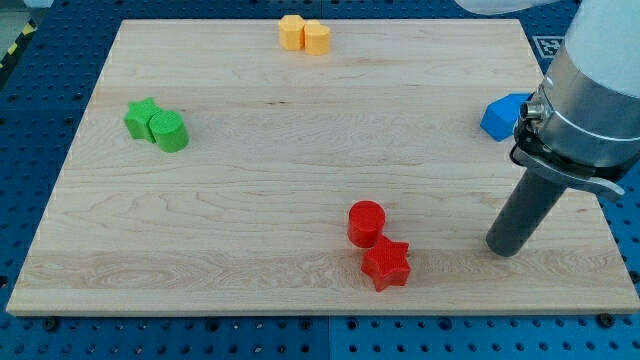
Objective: Slide the red star and red circle towards center
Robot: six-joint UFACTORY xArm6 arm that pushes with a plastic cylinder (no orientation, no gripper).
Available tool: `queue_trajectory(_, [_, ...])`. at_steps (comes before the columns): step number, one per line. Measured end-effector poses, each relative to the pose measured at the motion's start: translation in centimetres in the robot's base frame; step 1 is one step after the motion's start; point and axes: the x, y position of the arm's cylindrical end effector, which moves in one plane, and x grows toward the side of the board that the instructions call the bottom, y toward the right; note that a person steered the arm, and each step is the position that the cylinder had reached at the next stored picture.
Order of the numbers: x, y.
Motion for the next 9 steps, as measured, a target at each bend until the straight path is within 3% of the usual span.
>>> queue_trajectory(1, [0.0, 0.0])
queue_trajectory(3, [5.1, -2.3])
queue_trajectory(5, [5.4, -10.7])
queue_trajectory(9, [5.4, -14.0])
